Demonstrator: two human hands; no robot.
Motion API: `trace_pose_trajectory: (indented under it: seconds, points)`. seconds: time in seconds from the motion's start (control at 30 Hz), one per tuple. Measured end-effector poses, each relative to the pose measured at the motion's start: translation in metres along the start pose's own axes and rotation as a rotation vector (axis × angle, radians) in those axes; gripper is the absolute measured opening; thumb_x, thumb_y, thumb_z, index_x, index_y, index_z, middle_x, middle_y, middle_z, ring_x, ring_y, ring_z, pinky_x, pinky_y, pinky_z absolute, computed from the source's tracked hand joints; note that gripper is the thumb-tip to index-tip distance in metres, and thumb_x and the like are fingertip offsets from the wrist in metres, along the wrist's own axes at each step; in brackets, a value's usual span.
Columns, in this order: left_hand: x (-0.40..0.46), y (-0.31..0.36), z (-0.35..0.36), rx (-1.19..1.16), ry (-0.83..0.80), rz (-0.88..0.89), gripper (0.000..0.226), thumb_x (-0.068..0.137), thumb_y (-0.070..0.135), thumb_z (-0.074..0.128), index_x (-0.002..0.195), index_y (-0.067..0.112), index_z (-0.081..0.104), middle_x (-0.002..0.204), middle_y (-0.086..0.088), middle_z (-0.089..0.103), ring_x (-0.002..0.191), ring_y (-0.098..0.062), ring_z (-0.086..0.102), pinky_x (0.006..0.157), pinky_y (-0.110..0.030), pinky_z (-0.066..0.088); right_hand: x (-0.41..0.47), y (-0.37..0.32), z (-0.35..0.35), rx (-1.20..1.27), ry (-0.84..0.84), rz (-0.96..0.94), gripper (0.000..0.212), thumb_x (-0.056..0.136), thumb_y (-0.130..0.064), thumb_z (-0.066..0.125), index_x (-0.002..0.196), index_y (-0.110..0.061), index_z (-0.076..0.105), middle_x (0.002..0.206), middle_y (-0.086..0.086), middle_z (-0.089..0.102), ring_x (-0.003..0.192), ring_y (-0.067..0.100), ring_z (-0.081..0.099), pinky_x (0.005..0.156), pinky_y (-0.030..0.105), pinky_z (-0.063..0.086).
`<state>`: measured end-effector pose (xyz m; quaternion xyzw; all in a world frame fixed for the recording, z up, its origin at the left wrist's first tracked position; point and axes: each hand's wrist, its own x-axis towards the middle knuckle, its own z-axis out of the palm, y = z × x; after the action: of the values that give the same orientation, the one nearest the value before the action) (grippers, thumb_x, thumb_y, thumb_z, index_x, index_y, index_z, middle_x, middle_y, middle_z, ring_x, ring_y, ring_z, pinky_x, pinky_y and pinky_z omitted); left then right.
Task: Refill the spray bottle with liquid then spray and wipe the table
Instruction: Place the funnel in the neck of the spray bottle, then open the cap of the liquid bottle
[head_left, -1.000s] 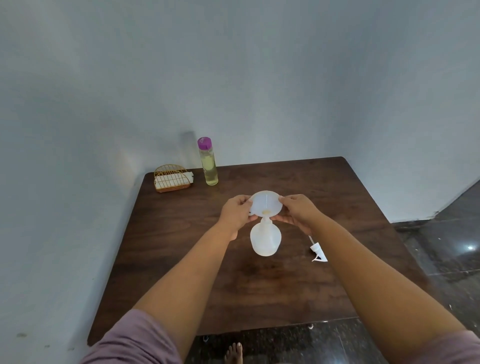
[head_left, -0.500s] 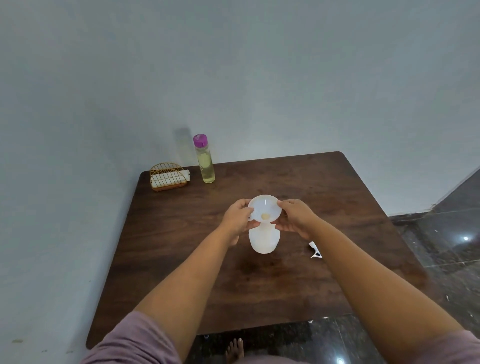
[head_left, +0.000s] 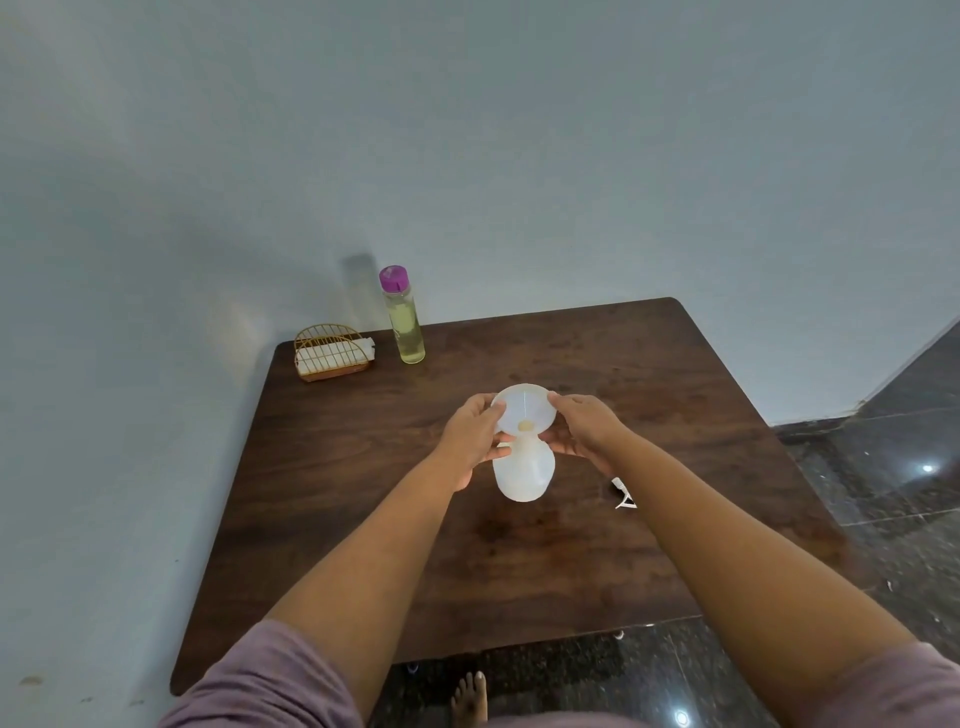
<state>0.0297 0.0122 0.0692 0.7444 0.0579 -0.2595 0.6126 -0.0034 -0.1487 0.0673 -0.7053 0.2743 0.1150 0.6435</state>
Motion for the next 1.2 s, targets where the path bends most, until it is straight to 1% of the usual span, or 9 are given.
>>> trace_pose_trajectory:
  seconds: [0.2,0.4,0.57,0.77,0.93,1.0,1.07,1.13,1.2]
  points:
    - [0.002,0.003,-0.001,0.035,0.101,0.030,0.036,0.099,0.028,0.053,0.135,0.023,0.048,0.138,-0.005,0.050,0.111,-0.022,0.058,0.082,-0.031,0.058,-0.002,-0.006,-0.001,-0.113,0.066,-0.073,0.034,0.099,-0.040,0.045,0.110,-0.014,0.063,0.104,0.010,0.069,0.100,0.026,0.066,0.084,0.033,0.055]
    - [0.005,0.007,-0.006,0.080,0.175,0.074,0.037,0.100,0.027,0.052,0.136,0.022,0.049,0.137,-0.003,0.053,0.116,-0.020,0.055,0.094,-0.036,0.055,0.000,-0.012,-0.001,-0.290,0.137,-0.161,0.032,0.097,-0.042,0.046,0.114,-0.018,0.059,0.109,0.002,0.065,0.102,0.020,0.060,0.093,0.040,0.051]
    - [0.008,0.010,-0.010,0.100,0.197,0.096,0.037,0.100,0.029,0.052,0.136,0.023,0.049,0.134,-0.003,0.057,0.117,-0.021,0.058,0.098,-0.038,0.053,-0.001,-0.023,0.004,-0.381,0.156,-0.243,0.032,0.099,-0.037,0.045,0.119,-0.016,0.057,0.111,-0.001,0.060,0.100,0.016,0.054,0.081,0.030,0.042]
    - [0.011,0.021,-0.018,0.100,0.225,0.144,0.037,0.100,0.027,0.052,0.137,0.021,0.049,0.135,-0.002,0.056,0.118,-0.019,0.057,0.096,-0.034,0.052,0.003,-0.037,0.010,-0.520,0.176,-0.332,0.030,0.098,-0.034,0.048,0.119,-0.015,0.057,0.114,0.001,0.061,0.098,0.015,0.053,0.080,0.027,0.041]
    - [0.022,0.028,-0.030,0.119,0.247,0.202,0.037,0.099,0.031,0.053,0.135,0.024,0.050,0.132,0.000,0.057,0.122,-0.019,0.055,0.104,-0.042,0.047,0.012,-0.054,0.015,-0.565,0.173,-0.385,0.030,0.095,-0.034,0.051,0.119,-0.015,0.057,0.114,0.001,0.061,0.097,0.015,0.054,0.079,0.027,0.040]
    - [0.029,0.032,-0.037,0.132,0.259,0.232,0.037,0.099,0.032,0.053,0.135,0.024,0.050,0.120,0.003,0.059,0.117,-0.016,0.054,0.103,-0.037,0.047,0.017,-0.062,0.019,-0.578,0.173,-0.410,0.030,0.094,-0.033,0.052,0.118,-0.015,0.058,0.113,0.001,0.061,0.098,0.015,0.054,0.080,0.026,0.040]
    - [0.034,0.039,-0.046,0.153,0.287,0.262,0.037,0.099,0.031,0.053,0.135,0.023,0.050,0.109,0.008,0.056,0.109,-0.011,0.052,0.096,-0.028,0.043,0.023,-0.070,0.024,-0.575,0.175,-0.430,0.030,0.093,-0.033,0.054,0.117,-0.016,0.059,0.113,0.001,0.061,0.099,0.015,0.055,0.082,0.026,0.040]
    - [0.040,0.044,-0.054,0.163,0.316,0.290,0.037,0.098,0.030,0.054,0.134,0.021,0.050,0.108,0.008,0.057,0.105,-0.009,0.051,0.090,-0.025,0.040,0.027,-0.078,0.029,-0.580,0.175,-0.439,0.030,0.092,-0.033,0.056,0.116,-0.015,0.060,0.111,0.001,0.061,0.099,0.016,0.056,0.083,0.026,0.041]
    - [0.048,0.050,-0.064,0.181,0.338,0.313,0.037,0.098,0.028,0.055,0.133,0.019,0.050,0.113,0.004,0.060,0.103,-0.009,0.053,0.090,-0.025,0.041,0.036,-0.087,0.037,-0.581,0.175,-0.447,0.031,0.091,-0.033,0.057,0.116,-0.014,0.060,0.110,0.001,0.061,0.101,0.017,0.057,0.085,0.026,0.042]
